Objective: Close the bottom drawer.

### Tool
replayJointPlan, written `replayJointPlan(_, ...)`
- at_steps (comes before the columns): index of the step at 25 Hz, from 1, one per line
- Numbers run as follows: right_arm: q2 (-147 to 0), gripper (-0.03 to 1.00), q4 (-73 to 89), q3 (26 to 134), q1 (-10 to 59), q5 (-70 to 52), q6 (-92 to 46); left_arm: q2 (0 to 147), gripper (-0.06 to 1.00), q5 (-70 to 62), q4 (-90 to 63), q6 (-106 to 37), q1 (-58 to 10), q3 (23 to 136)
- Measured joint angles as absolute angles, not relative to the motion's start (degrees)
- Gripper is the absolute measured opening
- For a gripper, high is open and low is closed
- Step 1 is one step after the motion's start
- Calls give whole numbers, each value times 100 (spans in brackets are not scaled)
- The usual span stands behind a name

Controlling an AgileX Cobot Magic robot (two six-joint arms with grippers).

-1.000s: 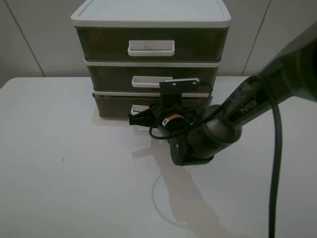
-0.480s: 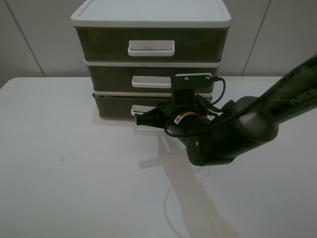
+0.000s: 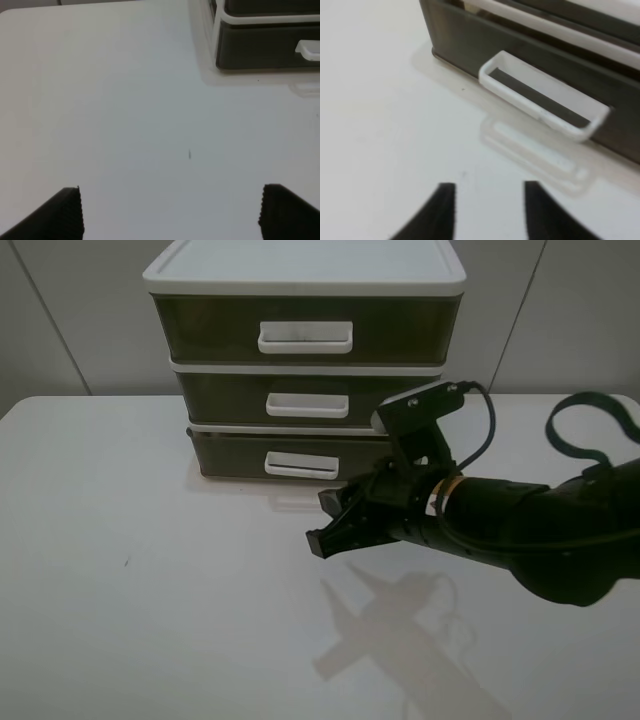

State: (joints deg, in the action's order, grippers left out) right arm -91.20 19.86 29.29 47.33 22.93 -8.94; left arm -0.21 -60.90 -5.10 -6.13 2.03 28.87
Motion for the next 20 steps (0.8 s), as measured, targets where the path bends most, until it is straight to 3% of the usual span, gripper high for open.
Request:
replayJointPlan(4,-8205,70,2062,2668,4284,1445,-894,-21,72,-6090,-510,-613,203,2887)
replayJointPlan(6,-7741,78,2084,2605,3993,958,-894,-21,72,-6090,-510,-613,203,2887)
replayJointPlan(20,-3930,82,1796,2719,1080,-2363,-894,-21,72,-6090,-510,-613,203,2887)
